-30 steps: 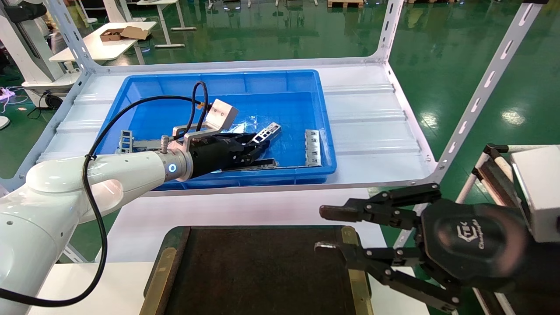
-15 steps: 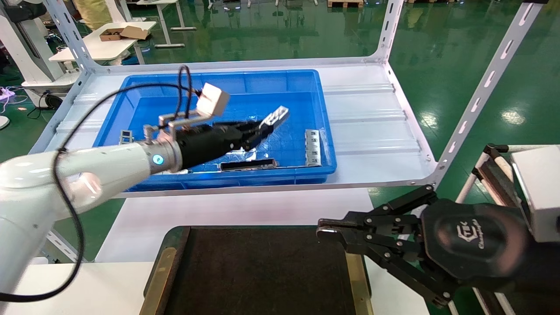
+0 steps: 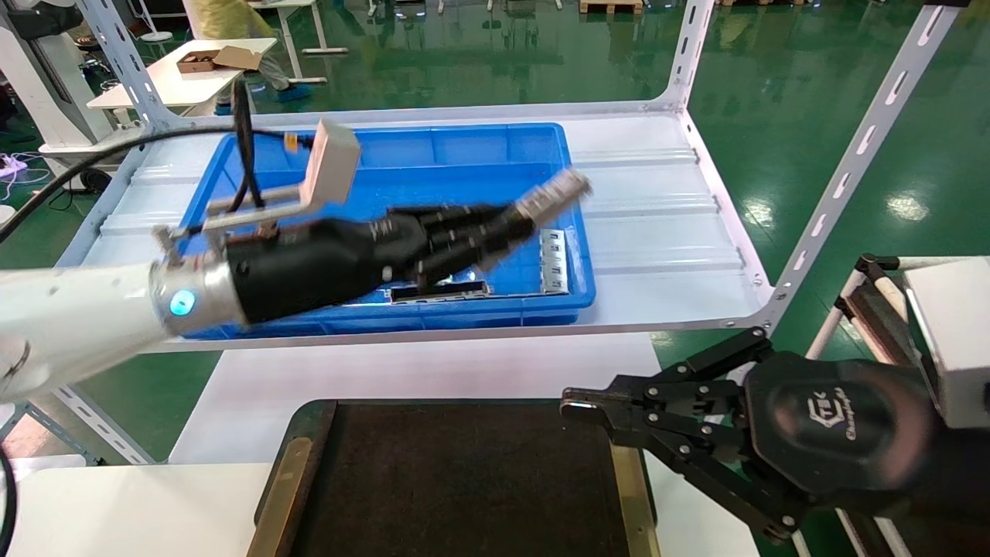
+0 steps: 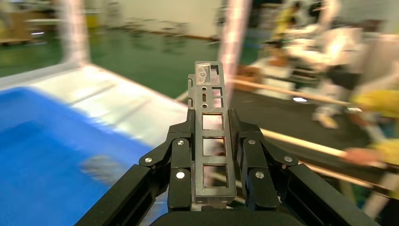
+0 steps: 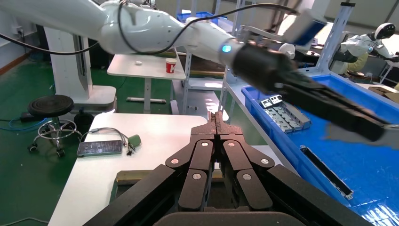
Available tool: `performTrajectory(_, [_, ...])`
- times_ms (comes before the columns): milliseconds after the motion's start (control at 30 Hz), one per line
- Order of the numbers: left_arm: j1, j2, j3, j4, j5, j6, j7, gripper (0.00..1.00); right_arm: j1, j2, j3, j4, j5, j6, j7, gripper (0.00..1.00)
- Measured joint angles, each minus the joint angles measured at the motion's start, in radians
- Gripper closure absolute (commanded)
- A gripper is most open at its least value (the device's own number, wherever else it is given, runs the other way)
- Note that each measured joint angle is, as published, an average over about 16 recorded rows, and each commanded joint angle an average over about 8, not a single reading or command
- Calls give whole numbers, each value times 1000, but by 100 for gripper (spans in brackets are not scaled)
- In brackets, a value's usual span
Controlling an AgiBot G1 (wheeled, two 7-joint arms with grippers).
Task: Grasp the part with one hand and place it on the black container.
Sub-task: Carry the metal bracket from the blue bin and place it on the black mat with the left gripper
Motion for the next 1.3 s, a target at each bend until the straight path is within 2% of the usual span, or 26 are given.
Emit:
performTrajectory(167, [144, -46, 2, -195, -32, 38, -77, 100, 0, 0, 0, 0, 0, 0, 0, 100])
performTrajectory(333, [310, -83, 11, -365, -31, -24, -157, 100, 0, 0, 0, 0, 0, 0, 0, 100])
performTrajectory(567, [532, -103, 29, -512, 41, -281, -262, 100, 0, 0, 0, 0, 0, 0, 0, 100])
performTrajectory(767, [669, -55, 44, -558, 130, -579, -341, 100, 0, 0, 0, 0, 0, 0, 0, 100])
performTrajectory(1033, [728, 93, 79, -498, 235, -961, -451, 100, 0, 0, 0, 0, 0, 0, 0, 100])
performTrajectory(1300, [671, 209, 163, -365, 277, -1176, -579, 100, 0, 0, 0, 0, 0, 0, 0, 100])
